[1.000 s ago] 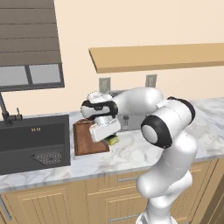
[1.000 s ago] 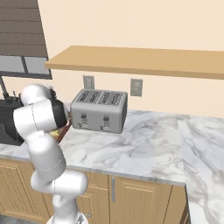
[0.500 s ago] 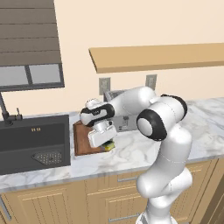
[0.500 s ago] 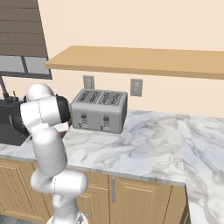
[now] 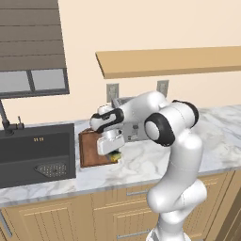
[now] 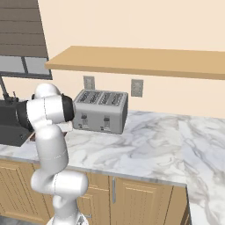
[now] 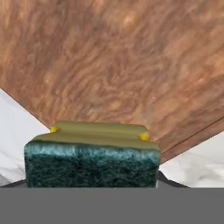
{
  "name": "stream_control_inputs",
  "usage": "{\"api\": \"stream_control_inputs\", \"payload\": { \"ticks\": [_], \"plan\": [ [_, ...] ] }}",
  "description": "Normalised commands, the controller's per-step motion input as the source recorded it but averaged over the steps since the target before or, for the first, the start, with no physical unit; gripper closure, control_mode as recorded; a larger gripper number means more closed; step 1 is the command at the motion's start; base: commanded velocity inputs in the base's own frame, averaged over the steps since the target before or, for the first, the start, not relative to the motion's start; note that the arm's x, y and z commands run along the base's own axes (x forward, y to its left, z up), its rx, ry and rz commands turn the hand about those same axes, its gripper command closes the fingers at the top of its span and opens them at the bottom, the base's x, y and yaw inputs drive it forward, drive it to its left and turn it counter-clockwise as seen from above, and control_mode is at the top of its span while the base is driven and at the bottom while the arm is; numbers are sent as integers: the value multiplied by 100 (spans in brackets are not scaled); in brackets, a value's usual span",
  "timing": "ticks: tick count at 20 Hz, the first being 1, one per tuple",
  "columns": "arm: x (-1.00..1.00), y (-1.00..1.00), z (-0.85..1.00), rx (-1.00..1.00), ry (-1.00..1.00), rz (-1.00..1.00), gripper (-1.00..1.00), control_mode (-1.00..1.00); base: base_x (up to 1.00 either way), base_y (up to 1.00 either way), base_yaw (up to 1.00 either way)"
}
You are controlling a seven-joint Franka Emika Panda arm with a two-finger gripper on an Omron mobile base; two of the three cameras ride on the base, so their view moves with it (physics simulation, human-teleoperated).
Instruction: Pick up the sponge from the counter and clean the cutting board by briefly scrubbing or pressing down on the cutting board. Once finished, release the sponge.
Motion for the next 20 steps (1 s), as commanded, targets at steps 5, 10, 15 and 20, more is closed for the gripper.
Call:
{"api": "stream_control_inputs", "payload": {
  "ticks": [5,10,15,20],
  "plan": [
    [36,18,-20,0,-17,0,100,-100,0,0,0],
    [20,18,-35,-5,-33,0,100,-100,0,0,0],
    [56,5,-19,2,-15,-3,100,-100,0,0,0],
    [92,0,0,6,0,-8,100,-100,0,0,0]
  ]
}}
